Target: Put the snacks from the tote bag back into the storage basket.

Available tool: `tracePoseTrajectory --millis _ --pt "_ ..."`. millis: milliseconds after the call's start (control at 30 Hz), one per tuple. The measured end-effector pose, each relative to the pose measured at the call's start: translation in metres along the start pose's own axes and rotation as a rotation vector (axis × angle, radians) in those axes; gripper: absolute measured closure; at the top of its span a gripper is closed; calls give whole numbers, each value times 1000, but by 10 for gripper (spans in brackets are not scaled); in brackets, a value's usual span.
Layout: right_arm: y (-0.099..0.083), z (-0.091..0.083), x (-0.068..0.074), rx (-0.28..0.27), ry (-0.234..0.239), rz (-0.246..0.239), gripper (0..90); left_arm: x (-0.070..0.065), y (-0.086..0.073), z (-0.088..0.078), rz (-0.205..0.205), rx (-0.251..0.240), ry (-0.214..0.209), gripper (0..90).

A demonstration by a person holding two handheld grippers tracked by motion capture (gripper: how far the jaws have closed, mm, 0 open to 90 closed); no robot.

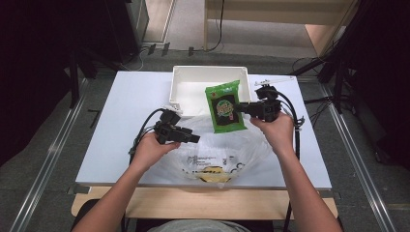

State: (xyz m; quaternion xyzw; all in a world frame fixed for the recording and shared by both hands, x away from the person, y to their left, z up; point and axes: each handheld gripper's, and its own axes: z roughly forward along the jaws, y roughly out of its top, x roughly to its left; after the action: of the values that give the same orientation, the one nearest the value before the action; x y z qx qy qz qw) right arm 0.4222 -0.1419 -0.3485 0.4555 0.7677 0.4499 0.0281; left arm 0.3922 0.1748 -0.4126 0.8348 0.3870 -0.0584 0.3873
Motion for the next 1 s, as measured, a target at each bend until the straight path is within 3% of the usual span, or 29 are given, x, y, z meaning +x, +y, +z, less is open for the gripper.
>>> tracePoseTrajectory --millis 467,867,1000 --pt "20 14 -4 -7 -20 4 753 -3 -8 2 5 -3 -13 450" --pt "36 24 -9 -20 -51 7 752 -1 -13 -3 17 -11 14 454" --pt "39 29 -11 -35 -59 14 753 1 -13 -5 2 -17 14 454"
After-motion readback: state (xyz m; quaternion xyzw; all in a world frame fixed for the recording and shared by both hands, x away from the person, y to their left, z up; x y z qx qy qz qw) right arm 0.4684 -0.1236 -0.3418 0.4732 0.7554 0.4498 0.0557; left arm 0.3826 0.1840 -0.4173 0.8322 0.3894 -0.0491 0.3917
